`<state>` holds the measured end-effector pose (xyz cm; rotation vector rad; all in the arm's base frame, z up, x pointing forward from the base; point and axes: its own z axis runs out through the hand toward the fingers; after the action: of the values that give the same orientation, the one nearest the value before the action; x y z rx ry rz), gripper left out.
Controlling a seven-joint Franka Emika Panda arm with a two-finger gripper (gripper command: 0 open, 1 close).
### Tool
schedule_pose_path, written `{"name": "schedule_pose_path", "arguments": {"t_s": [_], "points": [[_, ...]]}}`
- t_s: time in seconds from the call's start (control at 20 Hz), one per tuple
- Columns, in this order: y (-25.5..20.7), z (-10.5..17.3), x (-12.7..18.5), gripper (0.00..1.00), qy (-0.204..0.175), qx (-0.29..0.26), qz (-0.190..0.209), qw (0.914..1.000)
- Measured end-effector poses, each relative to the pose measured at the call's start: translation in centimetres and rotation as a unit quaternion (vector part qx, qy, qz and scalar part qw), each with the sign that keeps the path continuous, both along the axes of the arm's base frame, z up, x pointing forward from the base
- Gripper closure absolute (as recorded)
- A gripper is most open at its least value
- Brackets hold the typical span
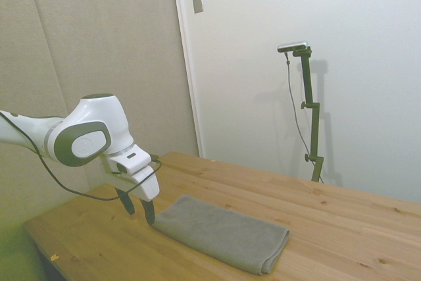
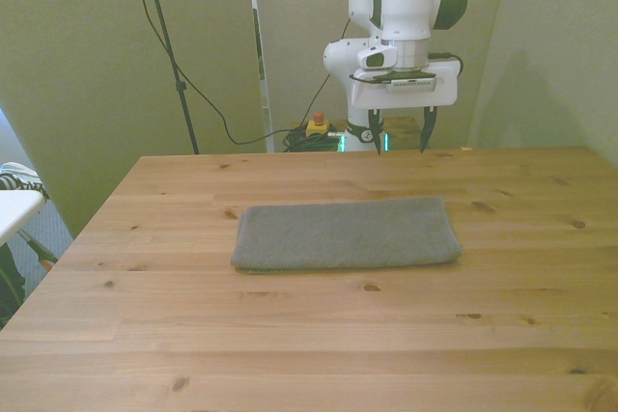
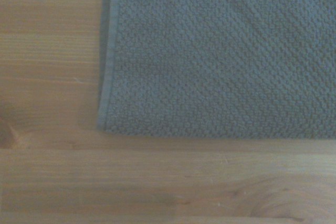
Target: Fold the towel
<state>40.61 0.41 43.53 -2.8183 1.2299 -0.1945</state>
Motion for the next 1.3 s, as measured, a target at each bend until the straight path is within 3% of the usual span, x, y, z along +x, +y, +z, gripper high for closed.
{"name": "schedule_pose_path", "arguments": {"t_s": [0.45, 0.6, 0.85, 1.0, 1.3], "points": [[3.3, 0.0, 3.5, 0.0, -0.018, -0.007, -0.001, 0.9998], [5.3, -0.3, 5.0, 0.0, -0.022, -0.048, 0.0, 0.9986], [10.3, -1.6, 7.3, 0.0, -0.067, -0.154, 0.0, 0.9858], [13.2, -3.4, 8.5, 0.0, -0.084, -0.183, -0.002, 0.9795], [15.2, -6.9, 11.3, 0.0, -0.046, -0.243, -0.031, 0.9684]]}}
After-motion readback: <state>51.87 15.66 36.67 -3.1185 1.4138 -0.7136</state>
